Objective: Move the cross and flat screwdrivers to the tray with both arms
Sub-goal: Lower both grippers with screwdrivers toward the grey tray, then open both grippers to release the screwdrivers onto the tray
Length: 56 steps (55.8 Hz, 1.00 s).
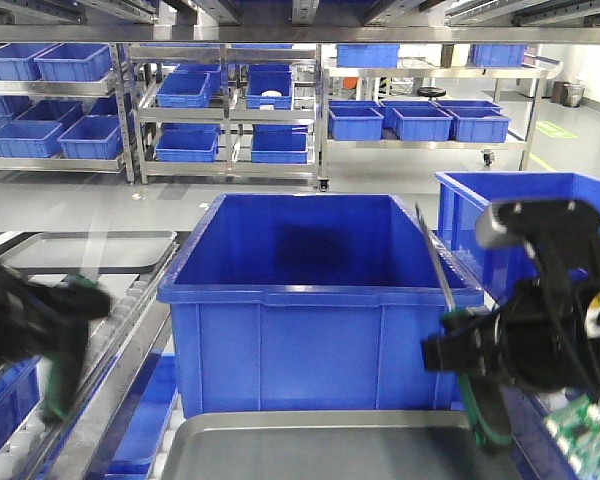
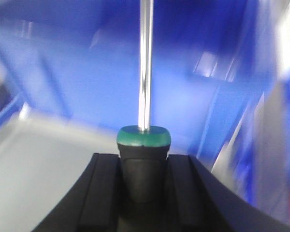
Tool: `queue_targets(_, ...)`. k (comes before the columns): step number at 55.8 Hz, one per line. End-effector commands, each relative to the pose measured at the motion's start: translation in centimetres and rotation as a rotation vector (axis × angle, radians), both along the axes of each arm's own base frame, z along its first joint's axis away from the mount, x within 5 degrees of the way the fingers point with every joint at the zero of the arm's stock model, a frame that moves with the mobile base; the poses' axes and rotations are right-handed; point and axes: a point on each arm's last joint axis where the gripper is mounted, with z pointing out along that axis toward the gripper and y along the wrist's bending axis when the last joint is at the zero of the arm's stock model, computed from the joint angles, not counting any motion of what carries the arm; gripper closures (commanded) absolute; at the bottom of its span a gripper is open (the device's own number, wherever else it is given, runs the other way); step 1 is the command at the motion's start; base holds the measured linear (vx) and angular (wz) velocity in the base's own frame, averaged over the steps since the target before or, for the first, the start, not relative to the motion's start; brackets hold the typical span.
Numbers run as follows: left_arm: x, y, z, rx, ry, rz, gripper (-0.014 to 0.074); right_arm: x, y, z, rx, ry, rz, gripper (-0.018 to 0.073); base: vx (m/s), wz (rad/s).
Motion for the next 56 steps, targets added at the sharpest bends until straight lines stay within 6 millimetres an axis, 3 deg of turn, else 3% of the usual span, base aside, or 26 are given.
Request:
queue_targets(1,-0.1,-2.4,0.5,-0.109,0.039,-0.072,0.0594,-0.5,0.0,0.1,0.063,-0.028,-0.006,0.0567,0.00,0.00)
queue_targets(16,1.5,-7.5,-4.1,-0.141,0.246,-0.175,0.0592,-1.2,0.3,-4.2,0.134,0.070,-0.020,0.0566,0.00,0.00)
queue_targets(31,3.3,-9.6,-8.2,-0.181,0.412,-0.157,0.0558,-1.3,0.3,-4.7,0.124,0.095,-0.018,0.0498,0.00,0.00)
queue_targets(42,3.5,-9.7,-8.6,-0.180,0.424,-0.155,0.0451,-1.3,0.4,-5.4,0.108,0.142,-0.013,0.0279,0.00,0.00)
queue_targets(50,3.5,-9.7,-8.7,-0.177,0.426,-0.157,0.0290,-1.1,0.5,-5.9,0.092,0.170,-0.006,0.0057,0.00,0.00)
queue_targets(56,3.5,-9.7,-8.6,-0.177,0.424,-0.158,0.0157,-1.0,0.5,-6.0,0.092,0.170,-0.007,-0.0035,0.00,0.00)
